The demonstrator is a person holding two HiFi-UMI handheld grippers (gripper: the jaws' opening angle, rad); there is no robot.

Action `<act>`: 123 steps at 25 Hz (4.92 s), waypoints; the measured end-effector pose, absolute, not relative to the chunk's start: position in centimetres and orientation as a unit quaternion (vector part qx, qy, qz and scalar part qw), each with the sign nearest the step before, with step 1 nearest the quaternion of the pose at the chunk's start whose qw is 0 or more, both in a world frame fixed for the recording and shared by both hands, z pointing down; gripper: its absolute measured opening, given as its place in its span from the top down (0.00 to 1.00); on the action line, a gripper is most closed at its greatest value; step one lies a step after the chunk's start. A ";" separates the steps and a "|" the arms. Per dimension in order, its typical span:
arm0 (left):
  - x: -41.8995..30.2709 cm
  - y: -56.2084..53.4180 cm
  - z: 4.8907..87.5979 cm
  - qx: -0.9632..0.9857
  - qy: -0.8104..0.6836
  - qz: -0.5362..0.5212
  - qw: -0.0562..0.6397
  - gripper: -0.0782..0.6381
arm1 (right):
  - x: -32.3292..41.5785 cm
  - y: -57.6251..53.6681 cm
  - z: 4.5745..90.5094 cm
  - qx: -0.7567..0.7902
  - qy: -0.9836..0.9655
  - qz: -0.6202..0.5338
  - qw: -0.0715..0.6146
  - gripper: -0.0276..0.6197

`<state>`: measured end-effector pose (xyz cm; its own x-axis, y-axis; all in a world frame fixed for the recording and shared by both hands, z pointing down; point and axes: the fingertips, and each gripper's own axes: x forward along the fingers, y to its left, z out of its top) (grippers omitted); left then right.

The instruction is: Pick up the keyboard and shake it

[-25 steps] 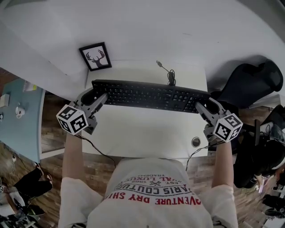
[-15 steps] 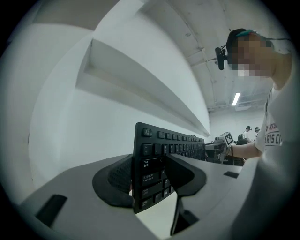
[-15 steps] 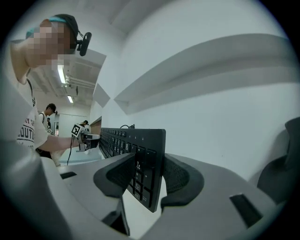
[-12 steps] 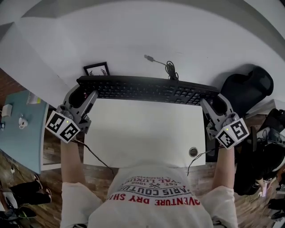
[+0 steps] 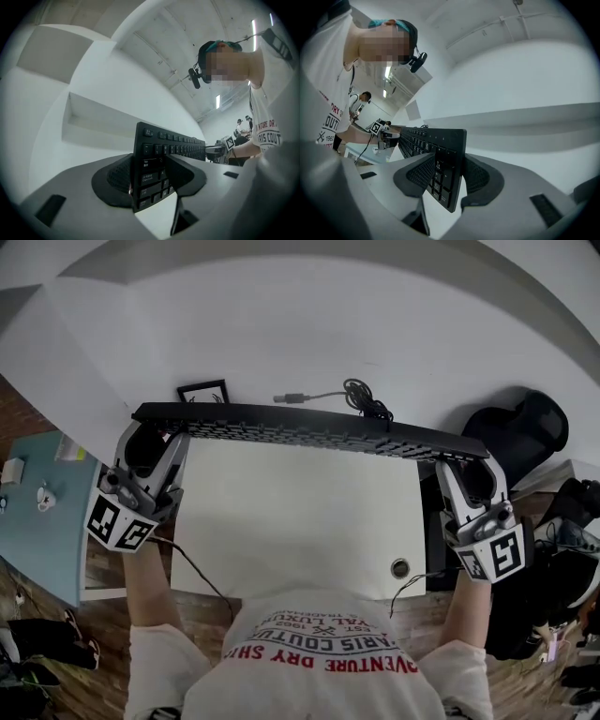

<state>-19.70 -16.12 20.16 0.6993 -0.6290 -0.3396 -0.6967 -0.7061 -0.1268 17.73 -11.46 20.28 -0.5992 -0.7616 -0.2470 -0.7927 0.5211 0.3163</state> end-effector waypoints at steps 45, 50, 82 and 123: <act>-22.3 -19.4 25.3 -0.911 0.330 0.247 0.005 0.58 | 12.8 -7.9 16.7 -0.414 0.863 0.290 0.010 0.66; -21.4 -18.5 23.5 -0.904 0.376 0.194 0.055 0.58 | 15.9 -12.1 19.8 -0.436 0.874 0.215 0.010 0.66; -15.7 -14.3 20.8 -0.882 0.426 0.155 0.126 0.58 | 22.4 -17.5 26.4 -0.399 0.916 0.045 0.022 0.65; -19.3 -10.2 66.2 -0.761 0.454 -0.116 -0.449 0.58 | 18.8 -6.8 65.7 -0.361 0.771 -0.471 -0.231 0.65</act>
<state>-19.26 -10.21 66.16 0.5619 -0.5871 0.5828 -0.7943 -0.1863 0.5782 18.85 -6.76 65.74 -0.6324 -0.3381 0.6969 -0.7745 0.2953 -0.5595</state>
